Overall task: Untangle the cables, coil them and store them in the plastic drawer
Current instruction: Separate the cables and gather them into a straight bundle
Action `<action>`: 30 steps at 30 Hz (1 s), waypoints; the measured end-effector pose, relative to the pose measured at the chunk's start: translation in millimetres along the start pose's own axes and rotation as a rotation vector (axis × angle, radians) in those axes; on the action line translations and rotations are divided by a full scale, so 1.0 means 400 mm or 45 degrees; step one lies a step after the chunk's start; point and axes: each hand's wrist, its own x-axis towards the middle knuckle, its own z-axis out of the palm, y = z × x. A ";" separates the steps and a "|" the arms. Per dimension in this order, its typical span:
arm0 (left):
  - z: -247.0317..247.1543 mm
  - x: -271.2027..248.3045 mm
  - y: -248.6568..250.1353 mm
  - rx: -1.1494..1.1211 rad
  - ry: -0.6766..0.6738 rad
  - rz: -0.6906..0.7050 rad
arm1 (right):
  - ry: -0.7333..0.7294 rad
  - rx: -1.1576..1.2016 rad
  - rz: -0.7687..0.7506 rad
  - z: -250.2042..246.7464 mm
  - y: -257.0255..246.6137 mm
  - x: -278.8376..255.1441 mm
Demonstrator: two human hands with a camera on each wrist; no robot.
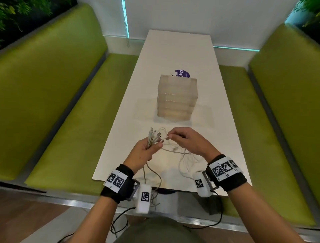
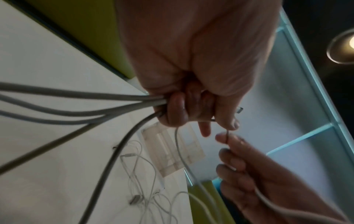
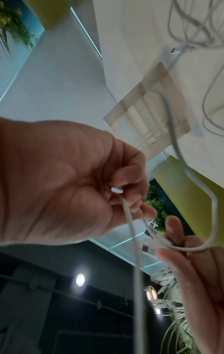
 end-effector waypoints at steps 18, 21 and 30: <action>-0.140 0.007 -0.014 -0.306 0.615 0.016 | 0.000 0.140 0.203 -0.068 0.116 -0.084; -0.147 0.004 -0.020 -0.332 0.588 0.024 | 0.203 0.169 0.178 -0.099 0.120 -0.100; -0.135 -0.004 -0.006 -0.415 0.420 0.031 | 0.152 -0.460 -0.209 -0.163 0.021 -0.116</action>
